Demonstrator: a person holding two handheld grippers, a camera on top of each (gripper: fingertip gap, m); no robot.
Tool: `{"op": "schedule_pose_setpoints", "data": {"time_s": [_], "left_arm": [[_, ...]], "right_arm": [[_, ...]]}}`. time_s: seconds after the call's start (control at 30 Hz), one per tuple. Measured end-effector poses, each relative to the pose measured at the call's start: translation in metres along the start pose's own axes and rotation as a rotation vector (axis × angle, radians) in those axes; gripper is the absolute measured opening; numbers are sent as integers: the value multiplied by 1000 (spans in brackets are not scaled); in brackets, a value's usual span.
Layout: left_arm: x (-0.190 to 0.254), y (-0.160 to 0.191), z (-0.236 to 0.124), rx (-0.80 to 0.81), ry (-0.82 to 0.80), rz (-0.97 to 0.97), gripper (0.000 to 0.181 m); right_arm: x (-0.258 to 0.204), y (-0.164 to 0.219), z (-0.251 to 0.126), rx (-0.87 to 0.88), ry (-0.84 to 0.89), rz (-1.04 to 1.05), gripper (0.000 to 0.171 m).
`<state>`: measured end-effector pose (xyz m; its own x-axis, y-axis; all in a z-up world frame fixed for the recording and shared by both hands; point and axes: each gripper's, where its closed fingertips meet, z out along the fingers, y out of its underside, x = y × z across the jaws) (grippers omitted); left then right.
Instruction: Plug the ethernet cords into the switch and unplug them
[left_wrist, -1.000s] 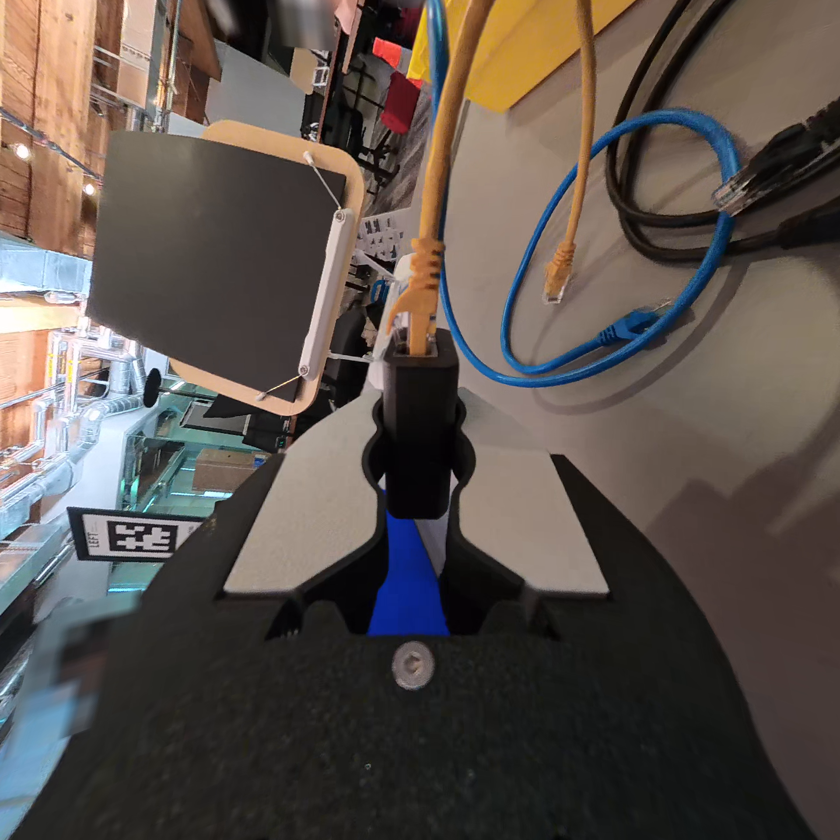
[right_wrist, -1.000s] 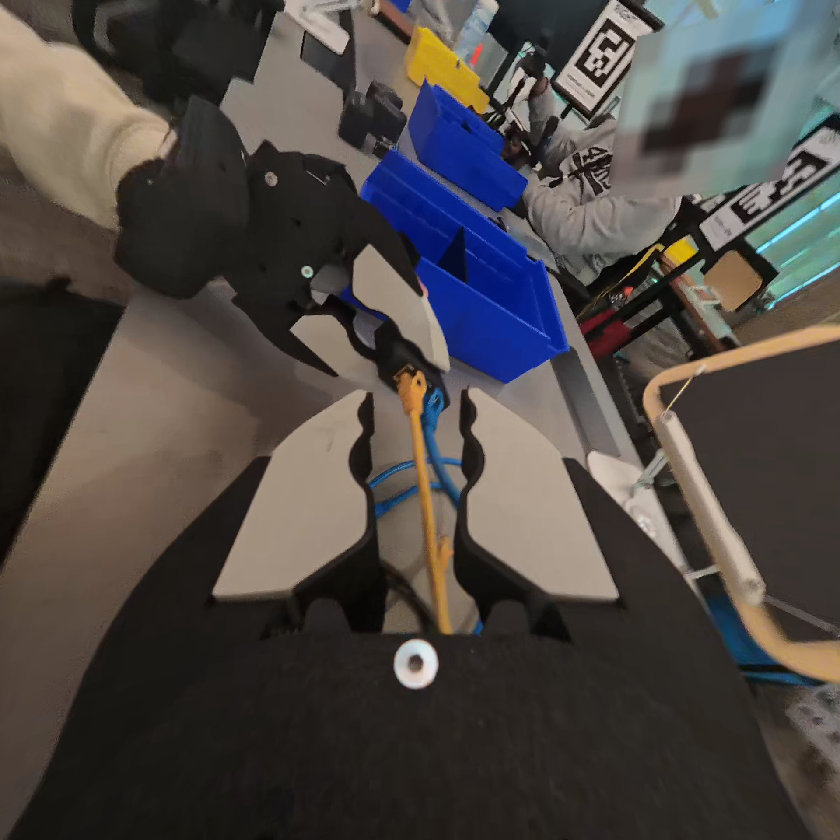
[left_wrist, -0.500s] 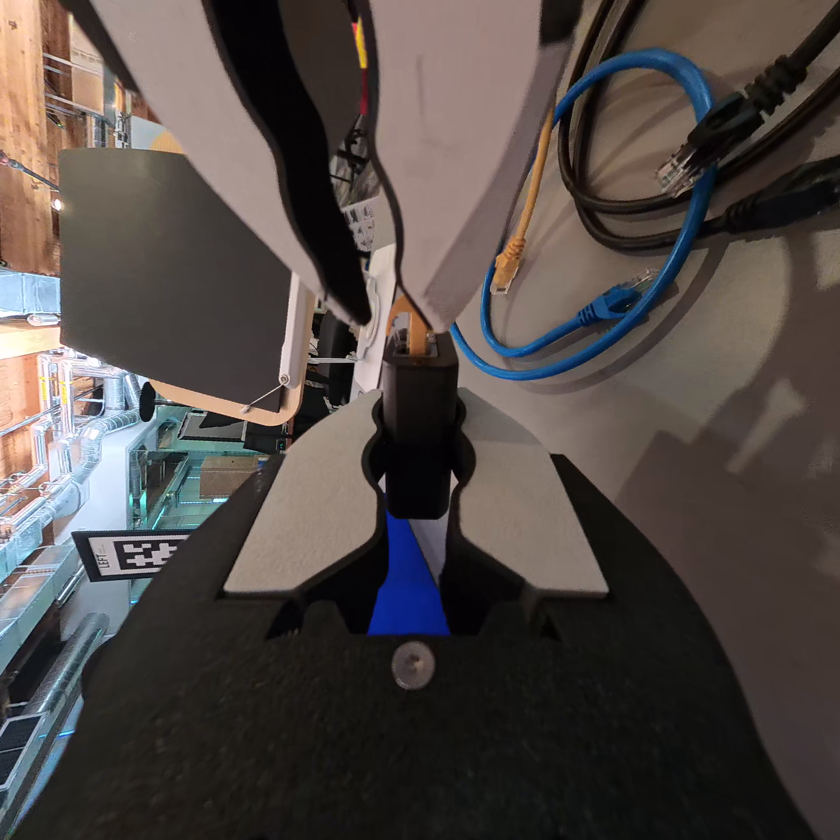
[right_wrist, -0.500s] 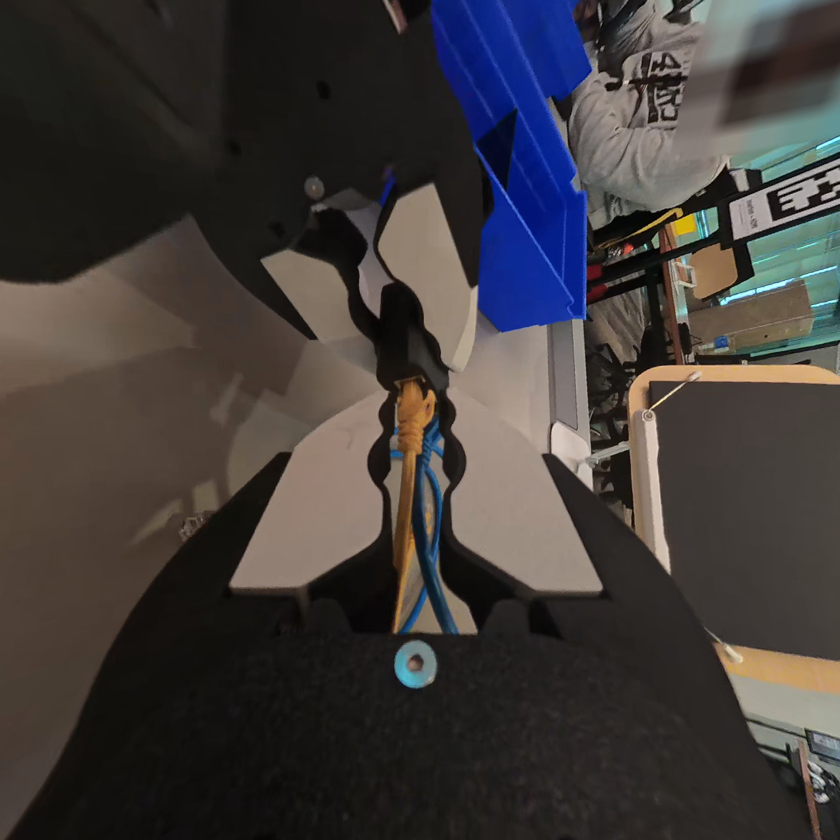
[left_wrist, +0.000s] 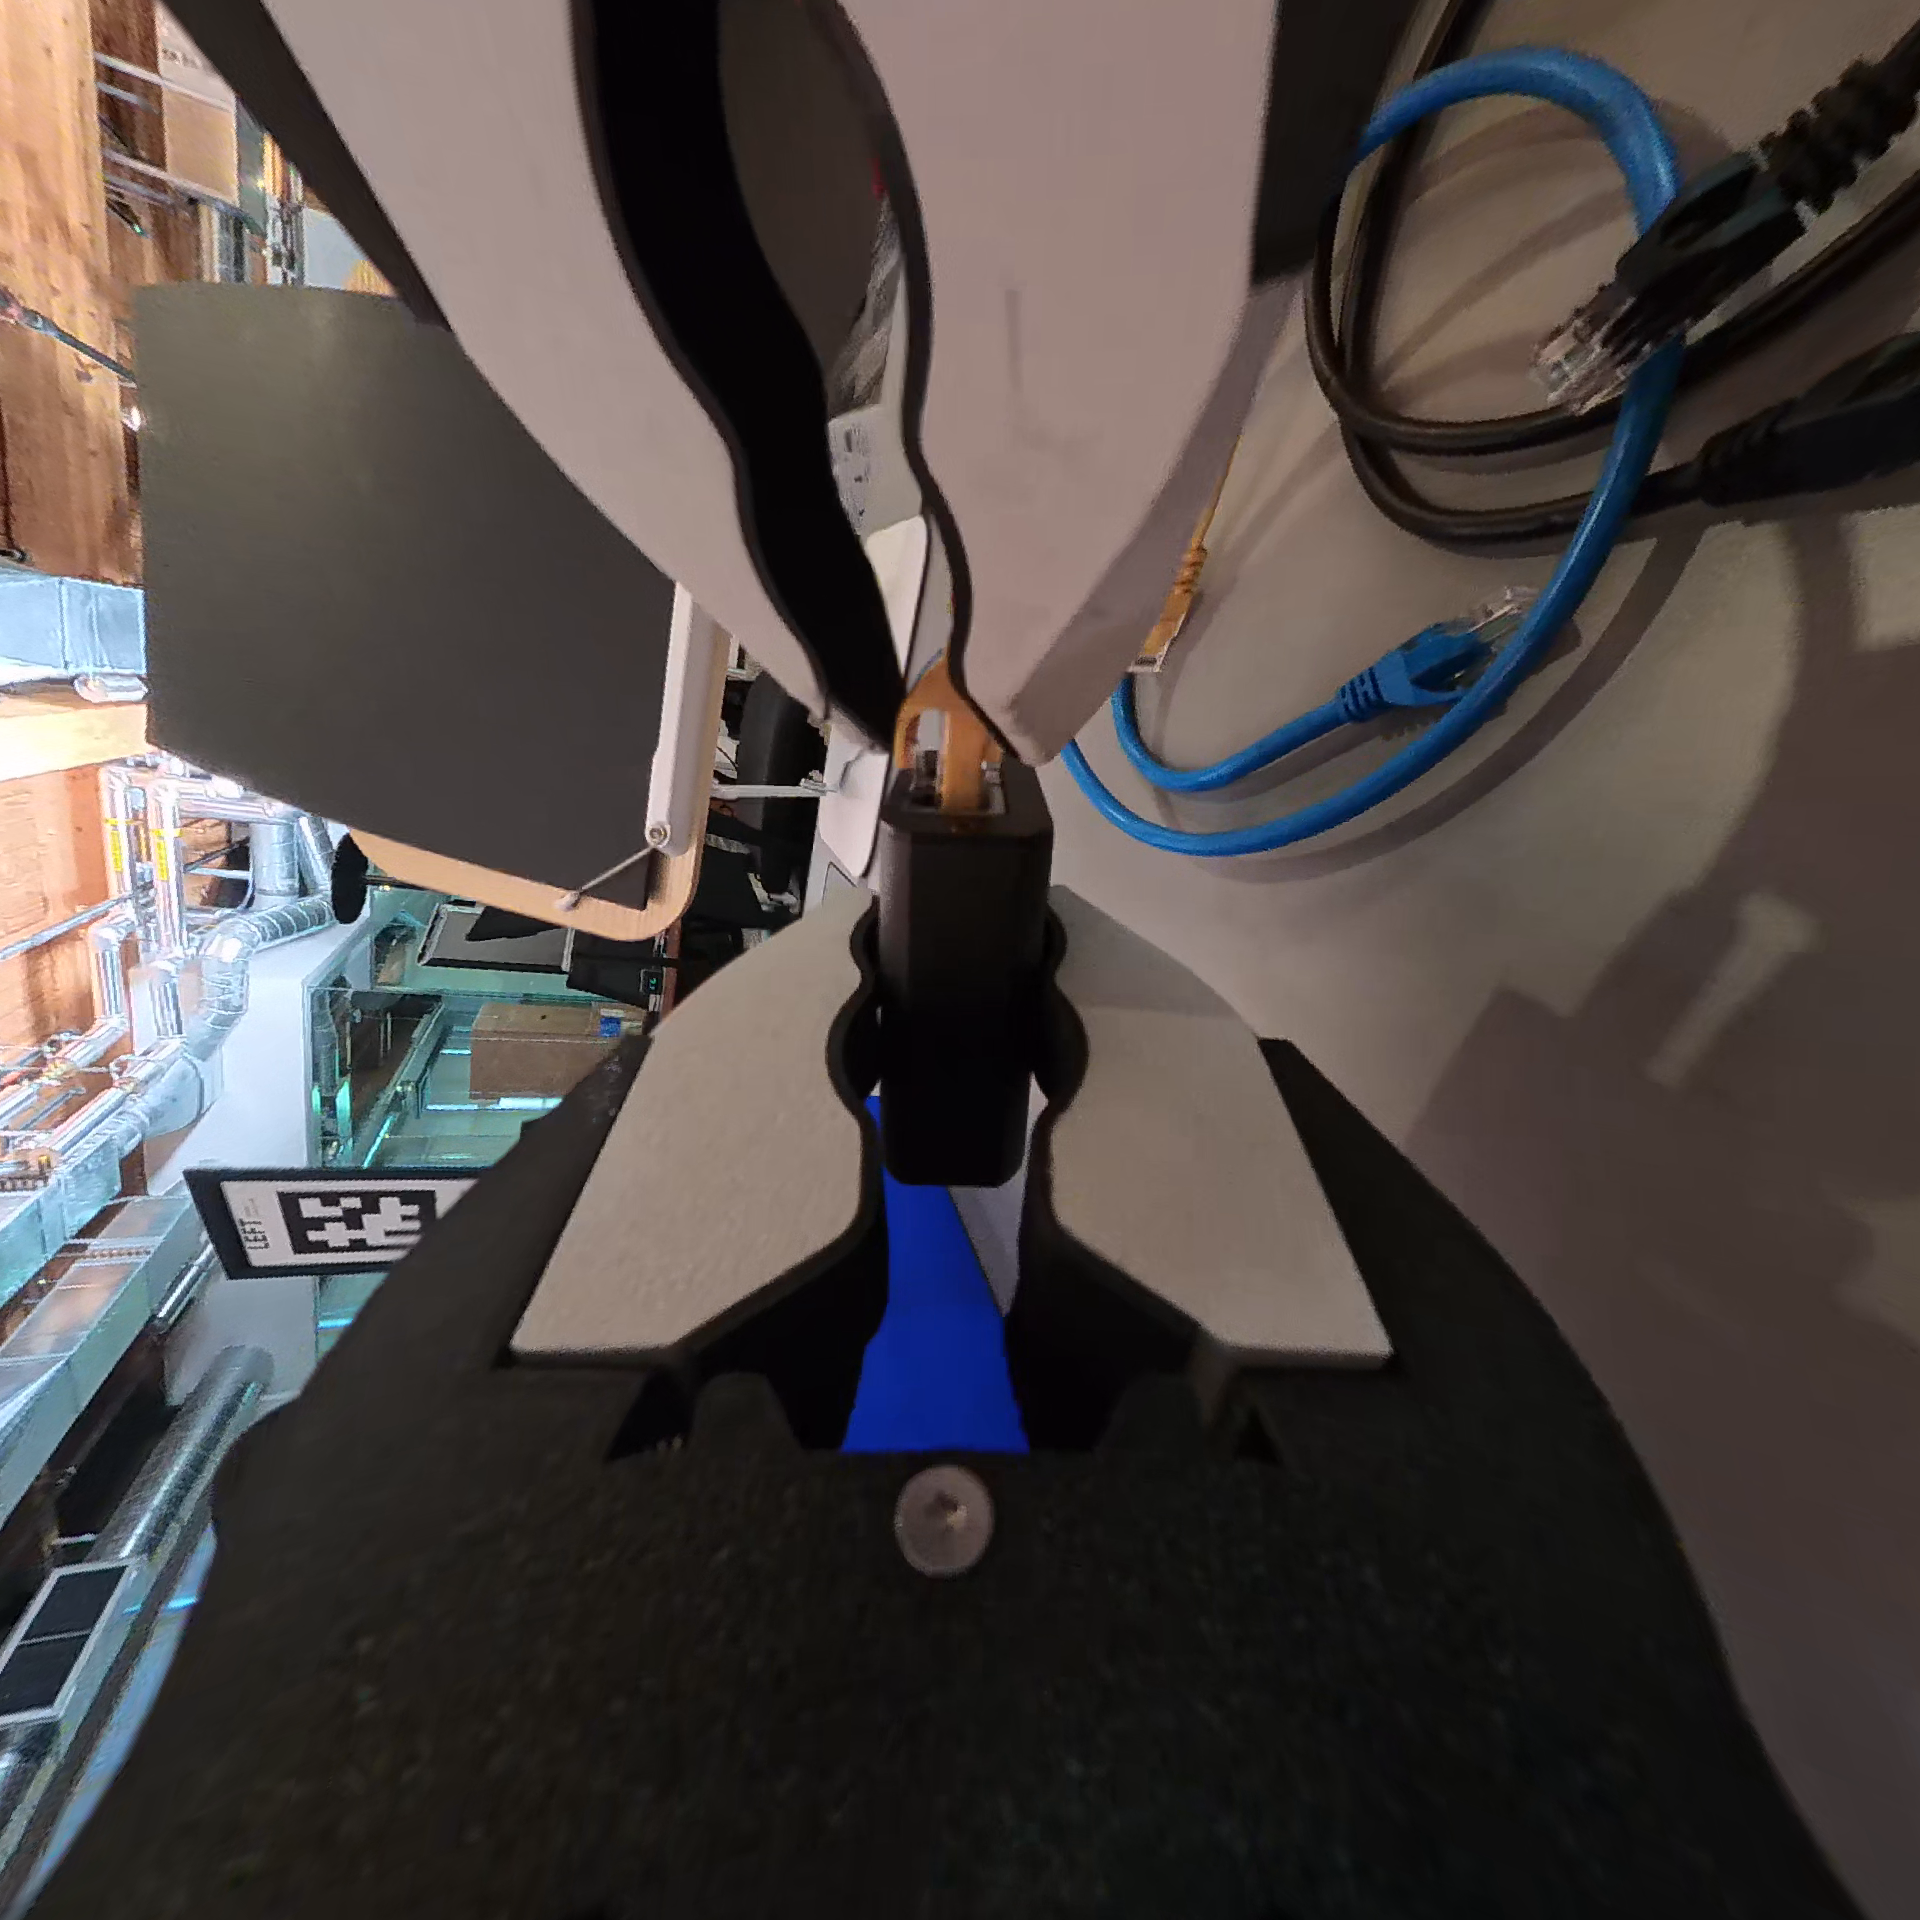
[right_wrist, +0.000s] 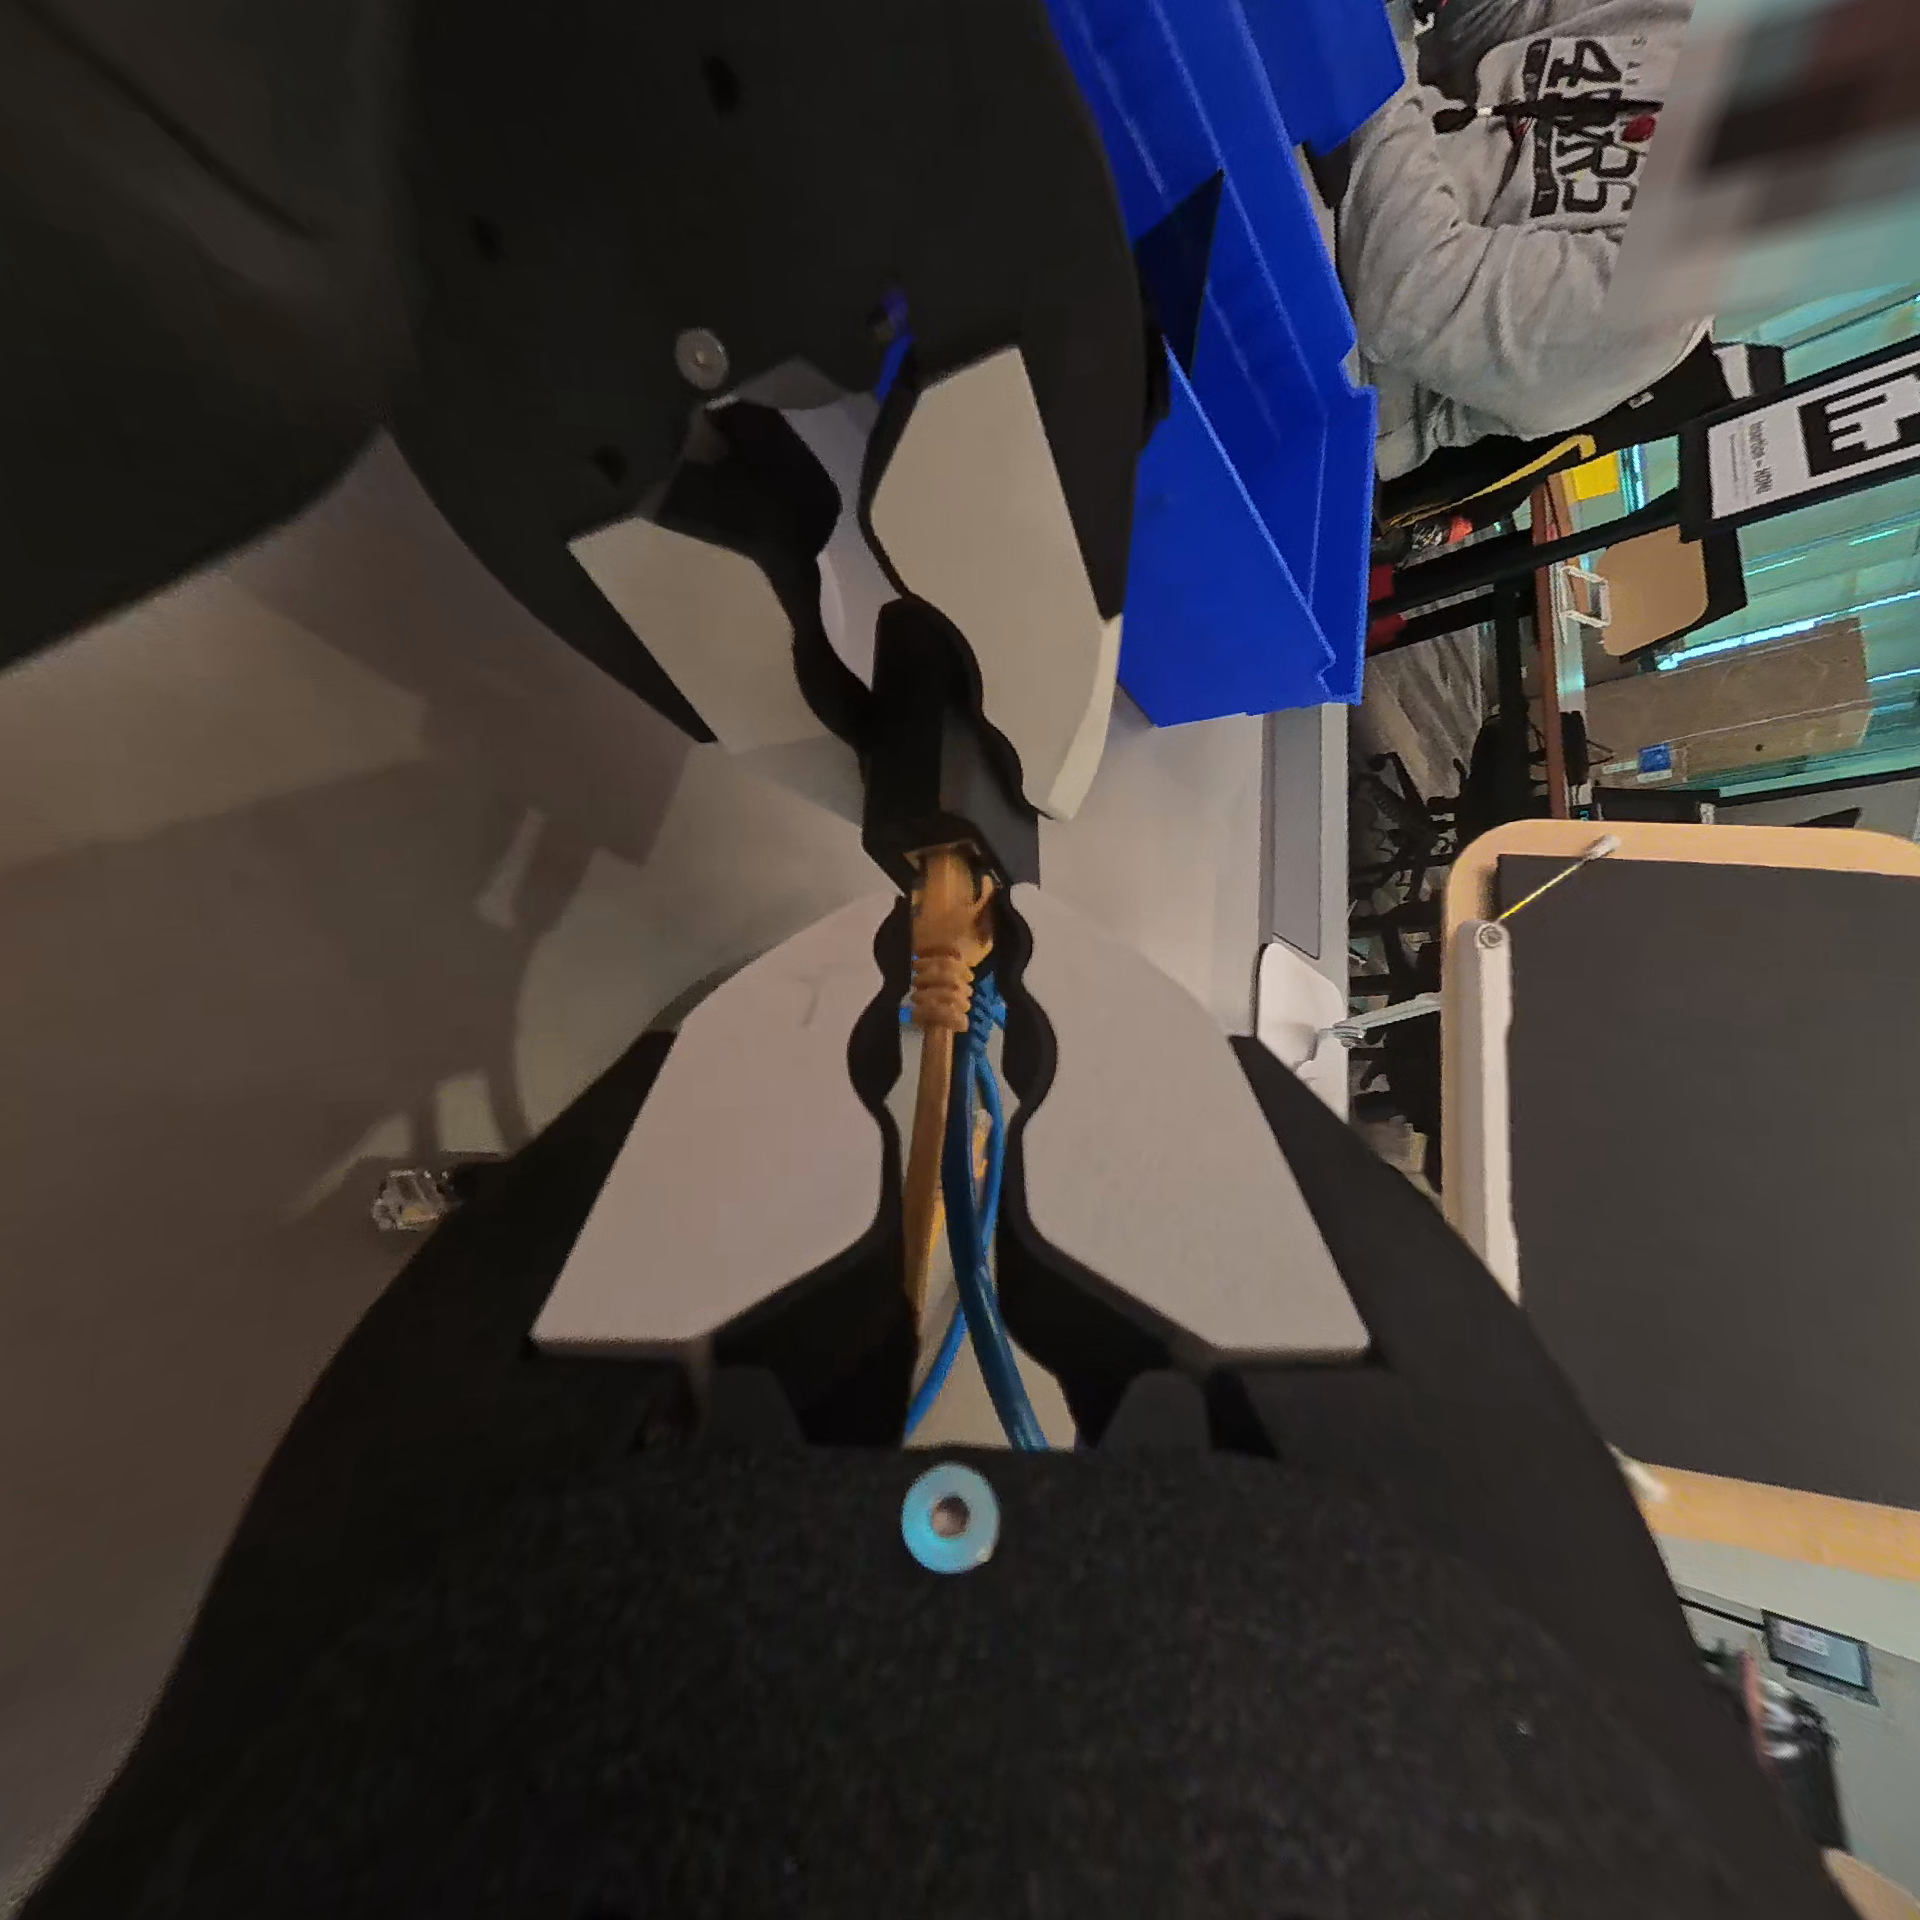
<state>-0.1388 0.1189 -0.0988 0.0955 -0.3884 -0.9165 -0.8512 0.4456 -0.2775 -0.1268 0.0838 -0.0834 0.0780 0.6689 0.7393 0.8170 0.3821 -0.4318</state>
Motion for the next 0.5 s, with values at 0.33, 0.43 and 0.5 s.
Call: {"op": "schedule_pose_setpoints", "data": {"time_s": [0.33,0.43,0.5], "left_arm": [[-4,-2,1,-40,-39,-49,26],[0,0,5,-51,-28,-20,26],[3,0,8,-46,-11,-7,25]], "right_arm": [[0,2,-3,-40,-13,-6,11],[-2,5,1,-28,-17,50,11],[-2,7,2,-21,-54,152,12]]}}
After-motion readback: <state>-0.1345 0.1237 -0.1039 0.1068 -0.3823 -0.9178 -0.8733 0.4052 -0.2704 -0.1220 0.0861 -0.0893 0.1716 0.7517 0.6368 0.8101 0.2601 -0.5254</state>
